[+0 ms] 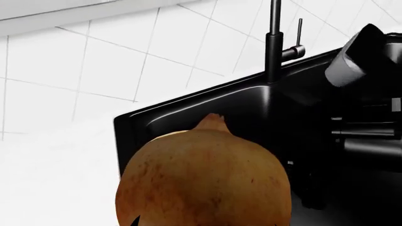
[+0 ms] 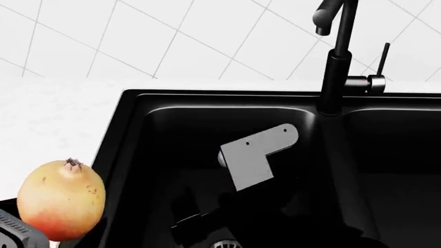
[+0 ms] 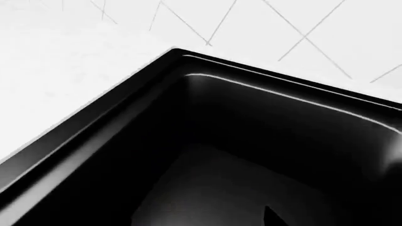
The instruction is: There is a mixed pile of frozen fruits and vegetables on the counter. Locate all the frozen vegetables and place the items in a bowl on the counter. Take all the frozen fruits and defrost them in a running sink.
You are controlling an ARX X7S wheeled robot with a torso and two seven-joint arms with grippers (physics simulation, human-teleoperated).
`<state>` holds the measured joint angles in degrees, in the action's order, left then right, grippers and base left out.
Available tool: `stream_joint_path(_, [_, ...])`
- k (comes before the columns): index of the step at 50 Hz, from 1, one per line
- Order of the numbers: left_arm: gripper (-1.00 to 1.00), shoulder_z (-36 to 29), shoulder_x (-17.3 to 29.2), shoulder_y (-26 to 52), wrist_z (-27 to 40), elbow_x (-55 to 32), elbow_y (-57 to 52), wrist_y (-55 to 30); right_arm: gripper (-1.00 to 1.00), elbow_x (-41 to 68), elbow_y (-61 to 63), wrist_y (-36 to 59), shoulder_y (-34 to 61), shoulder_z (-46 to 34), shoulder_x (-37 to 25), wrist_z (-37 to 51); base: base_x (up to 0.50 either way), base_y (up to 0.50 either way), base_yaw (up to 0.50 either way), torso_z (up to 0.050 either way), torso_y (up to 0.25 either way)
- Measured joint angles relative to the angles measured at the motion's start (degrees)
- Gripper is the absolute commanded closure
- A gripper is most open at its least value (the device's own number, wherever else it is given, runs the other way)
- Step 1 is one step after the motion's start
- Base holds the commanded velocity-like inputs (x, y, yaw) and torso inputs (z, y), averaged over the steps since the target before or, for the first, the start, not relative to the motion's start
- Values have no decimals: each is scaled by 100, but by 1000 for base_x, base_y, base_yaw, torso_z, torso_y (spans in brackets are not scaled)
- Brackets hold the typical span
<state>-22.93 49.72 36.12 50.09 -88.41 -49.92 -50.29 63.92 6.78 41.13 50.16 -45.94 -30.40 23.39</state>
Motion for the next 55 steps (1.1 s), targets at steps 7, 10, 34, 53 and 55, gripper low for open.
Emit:
stream_joint_path(7, [100,-146,-223,315,13,-47,155,-123,-100,363,1025,-45,-290,391,-573,654,0,0,0,0,0])
stream_joint_path(10, [100,-209,-339,461,21,-78,246,-168,-100,512,1427,-100,-431,555,-809,905,0,0,0,0,0])
stream_joint_path(34, [100,-1286,-2009,1908,-299,175,1615,-797,-100,2115,4027,-956,-1263,2272,-3127,3085,0,0,0,0,0])
stream_joint_path(53, [100,-2173,-3299,2692,-1284,1069,3296,-873,-100,2723,4843,-1978,-2251,3235,-4763,3521,0,0,0,1,1])
stream_joint_path(55, [100,-2276,-3392,2743,-1431,1203,3507,-848,-100,2773,4900,-2122,-2353,3323,-4919,3539,0,0,0,0,0])
